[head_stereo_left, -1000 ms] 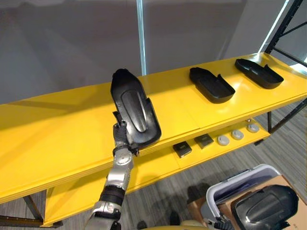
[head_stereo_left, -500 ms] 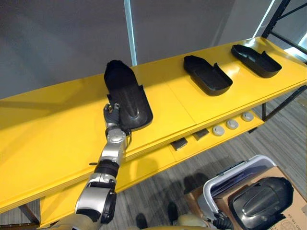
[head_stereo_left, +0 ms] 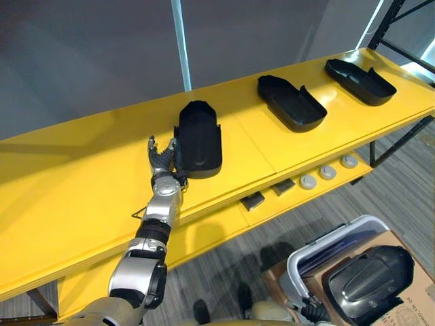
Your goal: Walk over and take plastic housings, then place them on the shelf
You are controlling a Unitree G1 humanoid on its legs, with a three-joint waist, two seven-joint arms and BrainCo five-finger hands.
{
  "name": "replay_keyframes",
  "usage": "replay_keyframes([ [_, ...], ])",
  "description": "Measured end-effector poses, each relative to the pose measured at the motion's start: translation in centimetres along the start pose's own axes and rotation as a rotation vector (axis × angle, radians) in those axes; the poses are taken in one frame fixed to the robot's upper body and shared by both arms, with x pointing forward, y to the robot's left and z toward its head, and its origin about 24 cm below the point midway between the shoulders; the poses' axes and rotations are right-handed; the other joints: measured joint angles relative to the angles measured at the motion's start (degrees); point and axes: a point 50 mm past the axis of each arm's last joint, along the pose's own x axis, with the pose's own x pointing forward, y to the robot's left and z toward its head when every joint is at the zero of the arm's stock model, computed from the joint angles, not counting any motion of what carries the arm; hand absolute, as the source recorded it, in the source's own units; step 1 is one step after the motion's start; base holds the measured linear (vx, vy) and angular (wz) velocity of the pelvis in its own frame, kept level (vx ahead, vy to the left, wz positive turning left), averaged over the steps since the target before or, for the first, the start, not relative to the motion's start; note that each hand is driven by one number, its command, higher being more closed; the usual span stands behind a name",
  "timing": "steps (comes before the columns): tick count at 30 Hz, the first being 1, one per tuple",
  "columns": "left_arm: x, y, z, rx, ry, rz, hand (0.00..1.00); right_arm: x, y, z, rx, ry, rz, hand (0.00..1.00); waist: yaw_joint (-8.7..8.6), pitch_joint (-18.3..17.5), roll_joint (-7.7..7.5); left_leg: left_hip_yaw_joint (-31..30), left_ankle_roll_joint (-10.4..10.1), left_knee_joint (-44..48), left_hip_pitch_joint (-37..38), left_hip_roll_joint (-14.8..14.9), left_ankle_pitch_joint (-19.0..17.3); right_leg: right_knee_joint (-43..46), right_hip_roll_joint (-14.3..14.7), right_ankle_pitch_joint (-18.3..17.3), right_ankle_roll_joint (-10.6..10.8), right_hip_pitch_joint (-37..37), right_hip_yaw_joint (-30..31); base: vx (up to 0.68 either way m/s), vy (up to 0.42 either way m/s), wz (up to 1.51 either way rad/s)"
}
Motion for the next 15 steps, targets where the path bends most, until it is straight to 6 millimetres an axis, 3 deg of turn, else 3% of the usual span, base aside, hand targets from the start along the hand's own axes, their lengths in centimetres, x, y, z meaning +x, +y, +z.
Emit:
replay_keyframes([
  [9, -2.1, -0.1, 2.6, -0.072, -0.161, 0.000, 0.00, 0.1, -0.1, 0.2, -0.003, -0.005, -0.018, 0.00, -0.06, 0.43, 0.30, -0.34, 0.23, 0.31, -0.03, 0.02, 0.16, -0.17, 0.05, 0.00, 0.00, 0.21, -0.78, 0.00, 0.000, 0.02],
  [12, -3.8, 0.4, 4.1, -0.085, -0.281, -0.016, 0.00, 0.1, -0.3, 0.1, -0.005, -0.003, -0.022, 0.00, 0.13, 0.52, 0.52, -0.97, 0.25, 0.32, 0.02, 0.02, 0.18, -0.47, 0.05, -0.01, -0.01, 0.69, -1.26, -0.01, -0.006, 0.11],
  [15, -5.0, 0.7, 4.1, -0.061, -0.332, -0.047, 0.00, 0.1, -0.4, 0.1, -0.007, -0.003, -0.025, 0.00, 0.88, 0.54, 0.85, -1.34, 0.31, 0.30, 0.25, 0.06, 0.22, -0.71, 0.06, -0.01, -0.01, 1.16, -1.36, -0.04, -0.010, 0.07],
])
